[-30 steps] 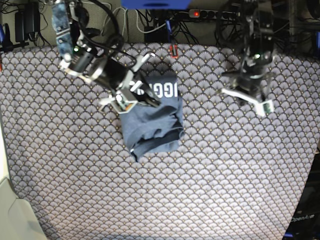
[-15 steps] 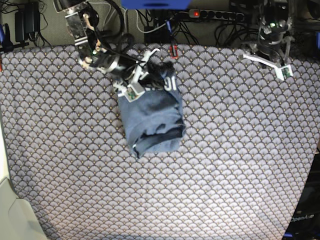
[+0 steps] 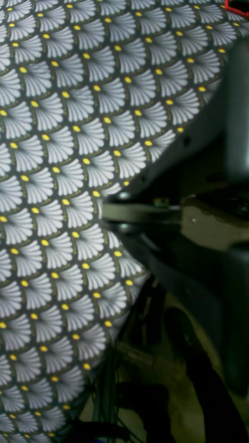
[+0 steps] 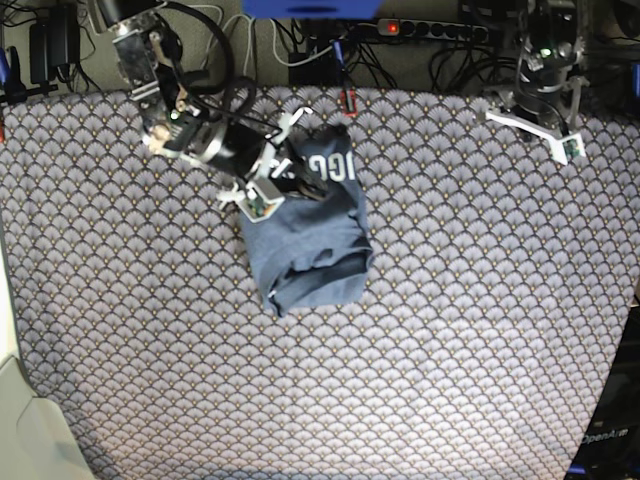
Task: Fold the T-shirt properly
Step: 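Tuck the bundle's loose edge under with the right gripper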
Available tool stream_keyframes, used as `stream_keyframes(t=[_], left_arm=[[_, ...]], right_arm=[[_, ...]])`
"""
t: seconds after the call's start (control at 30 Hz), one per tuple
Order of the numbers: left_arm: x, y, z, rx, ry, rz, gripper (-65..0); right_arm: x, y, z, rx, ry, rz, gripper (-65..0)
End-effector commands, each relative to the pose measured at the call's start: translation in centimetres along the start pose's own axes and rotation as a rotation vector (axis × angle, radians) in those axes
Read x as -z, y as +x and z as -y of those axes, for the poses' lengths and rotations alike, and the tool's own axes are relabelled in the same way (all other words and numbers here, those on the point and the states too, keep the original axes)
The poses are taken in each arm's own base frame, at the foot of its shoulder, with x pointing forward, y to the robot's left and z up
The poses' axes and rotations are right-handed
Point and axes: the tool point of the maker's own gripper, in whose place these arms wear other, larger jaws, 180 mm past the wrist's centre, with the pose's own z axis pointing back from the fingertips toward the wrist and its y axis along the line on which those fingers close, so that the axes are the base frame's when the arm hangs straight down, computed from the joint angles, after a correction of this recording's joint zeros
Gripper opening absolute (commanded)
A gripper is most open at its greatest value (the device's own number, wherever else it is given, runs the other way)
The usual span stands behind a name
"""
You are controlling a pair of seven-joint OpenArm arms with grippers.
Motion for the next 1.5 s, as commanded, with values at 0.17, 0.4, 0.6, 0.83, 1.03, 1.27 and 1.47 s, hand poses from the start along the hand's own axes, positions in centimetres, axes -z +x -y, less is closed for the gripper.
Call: stream_keyframes(t=[0.17,0.4,0.6,0.83,1.03,1.27,1.47], left_arm=[[-0.2,0.8,0.0,0.005,0.001,0.032,-64.1],[-0.4,0.5,-0.1,0.004,0.003,0.023,-64.1],[-0.4,0.4,-0.1,0.005,0.004,0.02,-64.1],[-0.3,0.5,0.0,0.003,0.001,0.021,-64.1],[-0.3,0.3,0.4,-0.013,0.0,0.019,-64.1],[-0.2,0.6,0.6,-0.019,-0.007,0.026,-64.1],[-0.2,0.5,0.6,-0.02,-0.006,0.023,-64.1]], right_arm=[[2.0,3.2,2.2,-0.051,-0.01,0.012,-65.0],[5.0,1.8,5.8,-0.004,-0.024,-0.059,-65.0],[7.2,1.5,7.7,0.011,-0.012,-0.045,-65.0],[7.0,5.0,8.5,-0.05,-0.022,0.009,-65.0],[6.6,6.4,6.3,-0.122,0.005,-0.02,-65.0],[8.9,5.5,4.0,-0.12,0.077,-0.059,-65.0],[10.2,5.1,6.1,-0.095,0.058,-0.089,-65.0]])
